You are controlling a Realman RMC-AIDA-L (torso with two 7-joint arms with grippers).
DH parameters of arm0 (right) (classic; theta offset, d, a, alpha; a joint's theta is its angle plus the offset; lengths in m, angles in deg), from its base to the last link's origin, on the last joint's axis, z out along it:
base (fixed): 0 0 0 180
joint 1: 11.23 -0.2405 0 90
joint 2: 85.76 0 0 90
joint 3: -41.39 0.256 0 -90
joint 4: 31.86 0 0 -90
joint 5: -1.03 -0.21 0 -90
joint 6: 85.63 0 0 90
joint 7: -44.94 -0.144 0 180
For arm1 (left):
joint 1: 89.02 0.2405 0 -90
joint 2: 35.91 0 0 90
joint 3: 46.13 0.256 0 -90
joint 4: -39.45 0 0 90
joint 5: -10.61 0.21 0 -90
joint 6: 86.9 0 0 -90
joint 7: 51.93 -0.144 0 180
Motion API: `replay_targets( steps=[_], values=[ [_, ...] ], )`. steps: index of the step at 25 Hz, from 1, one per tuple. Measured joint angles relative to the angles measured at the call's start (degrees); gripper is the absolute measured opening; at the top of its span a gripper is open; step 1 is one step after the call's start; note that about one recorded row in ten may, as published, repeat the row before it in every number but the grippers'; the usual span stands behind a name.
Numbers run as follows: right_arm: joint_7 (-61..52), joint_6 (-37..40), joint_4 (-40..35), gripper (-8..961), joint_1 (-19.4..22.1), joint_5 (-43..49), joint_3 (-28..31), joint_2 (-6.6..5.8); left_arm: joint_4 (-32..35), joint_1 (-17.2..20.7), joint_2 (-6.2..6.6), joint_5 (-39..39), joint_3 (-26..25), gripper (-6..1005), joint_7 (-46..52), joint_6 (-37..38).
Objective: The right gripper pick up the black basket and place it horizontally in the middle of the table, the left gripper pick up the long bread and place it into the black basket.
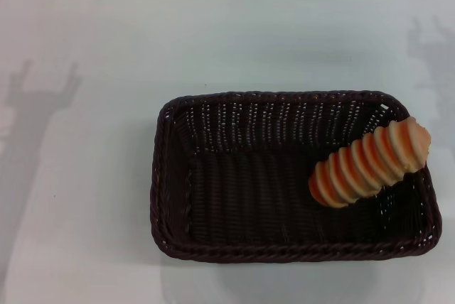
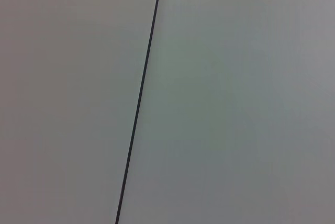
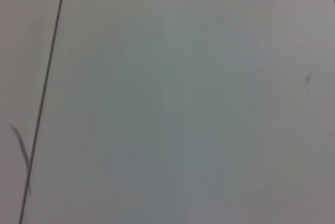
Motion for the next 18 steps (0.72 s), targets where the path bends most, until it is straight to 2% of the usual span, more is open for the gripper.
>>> replay_targets(
  steps=[18],
  values=[
    [-0.56,-0.4,0.58,317,-0.08,0.08,0.09,-0.42,0.24,0.44,-0.17,0.01,0.01,868,0.09,0.74]
  ],
)
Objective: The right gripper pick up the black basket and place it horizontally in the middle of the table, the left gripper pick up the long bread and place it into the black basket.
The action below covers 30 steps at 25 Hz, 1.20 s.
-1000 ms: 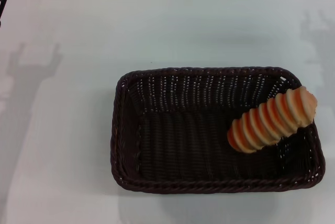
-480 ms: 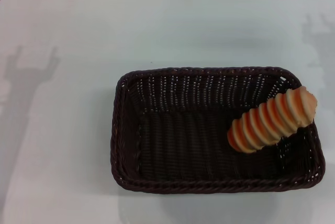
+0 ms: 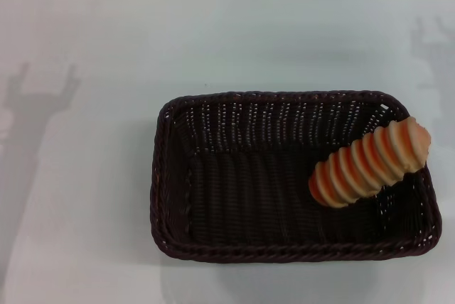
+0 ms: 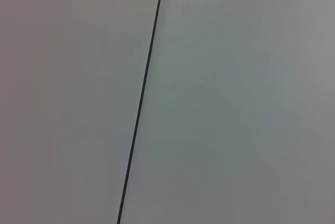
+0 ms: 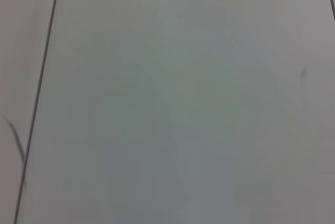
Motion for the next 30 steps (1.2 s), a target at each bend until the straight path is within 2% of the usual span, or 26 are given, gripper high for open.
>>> replay_targets(
  steps=[30],
  values=[
    [0.65,-0.34,0.74,317,-1.61,0.45,-0.18,-0.06,-0.59,-1.24,-0.08,-0.71,-0.1,868,0.12,0.29]
  ],
)
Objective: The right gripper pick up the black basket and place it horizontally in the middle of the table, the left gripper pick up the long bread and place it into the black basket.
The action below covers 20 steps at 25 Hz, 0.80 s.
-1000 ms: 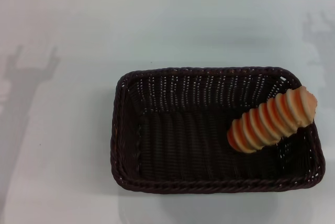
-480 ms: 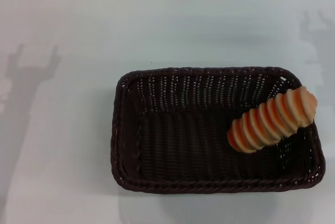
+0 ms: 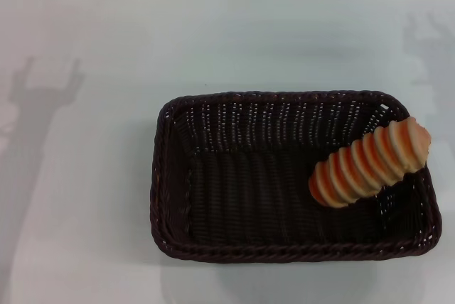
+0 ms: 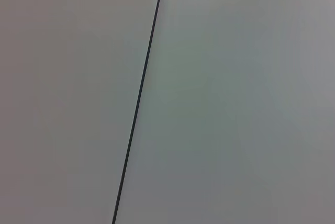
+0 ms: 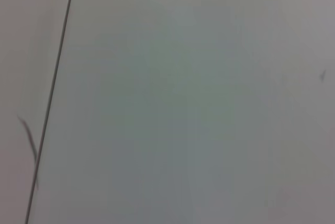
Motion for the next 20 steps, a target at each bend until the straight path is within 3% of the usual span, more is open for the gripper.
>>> replay_targets(
  steps=[20],
  values=[
    [0.0,0.0,0.38,317,-0.04,0.0,0.0,0.03,-0.08,-0.3,0.08,-0.61,0.0,868,0.07,1.39]
  ],
)
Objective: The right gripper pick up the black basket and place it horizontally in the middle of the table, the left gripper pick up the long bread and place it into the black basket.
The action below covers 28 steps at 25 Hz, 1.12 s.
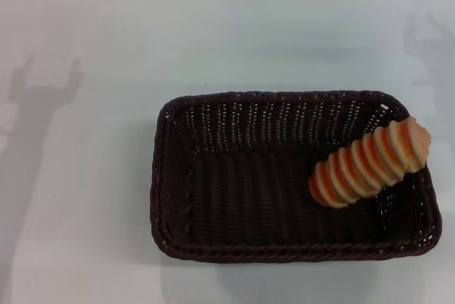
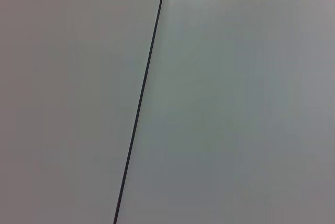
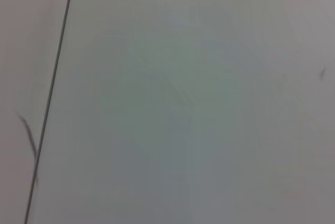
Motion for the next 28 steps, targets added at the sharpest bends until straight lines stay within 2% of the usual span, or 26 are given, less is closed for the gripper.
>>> replay_targets(
  steps=[28],
  values=[
    [-0.12,0.0,0.16,318,0.24,0.0,0.0,0.05,0.0,-0.41,-0.08,0.01,0.0,868,-0.01,0.74]
  ],
)
